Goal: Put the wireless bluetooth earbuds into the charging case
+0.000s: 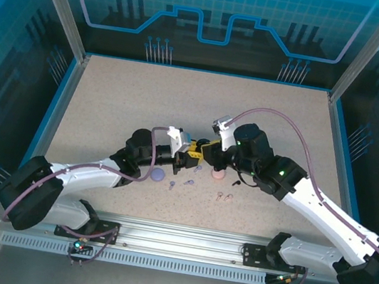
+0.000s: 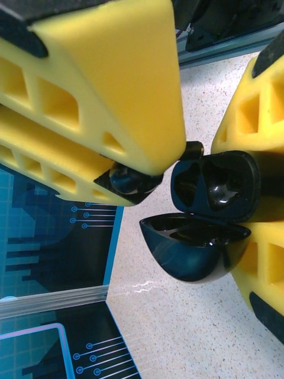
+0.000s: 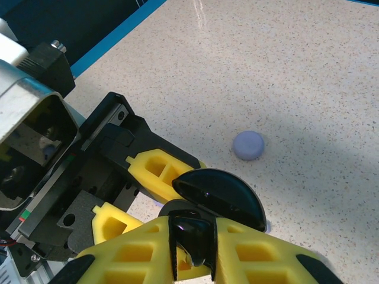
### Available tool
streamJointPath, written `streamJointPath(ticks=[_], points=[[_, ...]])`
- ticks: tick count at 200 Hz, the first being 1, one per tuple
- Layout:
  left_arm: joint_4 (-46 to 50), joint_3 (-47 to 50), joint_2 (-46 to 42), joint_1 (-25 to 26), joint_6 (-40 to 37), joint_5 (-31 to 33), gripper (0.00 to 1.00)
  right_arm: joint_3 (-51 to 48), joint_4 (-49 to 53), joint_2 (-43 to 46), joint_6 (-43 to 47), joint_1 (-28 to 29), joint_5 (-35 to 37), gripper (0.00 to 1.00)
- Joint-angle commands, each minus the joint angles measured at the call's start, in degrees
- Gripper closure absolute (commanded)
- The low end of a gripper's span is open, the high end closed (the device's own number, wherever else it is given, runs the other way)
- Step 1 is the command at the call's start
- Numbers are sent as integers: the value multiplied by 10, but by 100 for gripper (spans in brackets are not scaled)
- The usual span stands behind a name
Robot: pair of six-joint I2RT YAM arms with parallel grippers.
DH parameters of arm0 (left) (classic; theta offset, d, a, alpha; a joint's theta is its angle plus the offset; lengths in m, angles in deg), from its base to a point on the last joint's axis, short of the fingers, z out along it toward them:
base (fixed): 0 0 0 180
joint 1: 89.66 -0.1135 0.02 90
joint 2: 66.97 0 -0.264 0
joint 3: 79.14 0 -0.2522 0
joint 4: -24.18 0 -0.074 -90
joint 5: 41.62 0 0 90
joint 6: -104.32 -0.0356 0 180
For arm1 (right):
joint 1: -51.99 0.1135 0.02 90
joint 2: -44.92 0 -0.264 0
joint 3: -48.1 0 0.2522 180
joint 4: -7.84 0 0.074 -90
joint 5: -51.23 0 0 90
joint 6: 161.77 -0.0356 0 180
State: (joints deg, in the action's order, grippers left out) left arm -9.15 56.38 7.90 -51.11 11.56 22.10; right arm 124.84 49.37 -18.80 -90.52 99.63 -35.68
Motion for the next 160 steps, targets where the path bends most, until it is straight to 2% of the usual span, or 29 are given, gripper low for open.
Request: streamJointPath(ticks=[1,160], points=[[-32,-18,1,6,10,4,93,15,-19,-2,10,10,19,79],[-36,-14,1,6,18,9,93,13,-33,-25,17,19,21,79]])
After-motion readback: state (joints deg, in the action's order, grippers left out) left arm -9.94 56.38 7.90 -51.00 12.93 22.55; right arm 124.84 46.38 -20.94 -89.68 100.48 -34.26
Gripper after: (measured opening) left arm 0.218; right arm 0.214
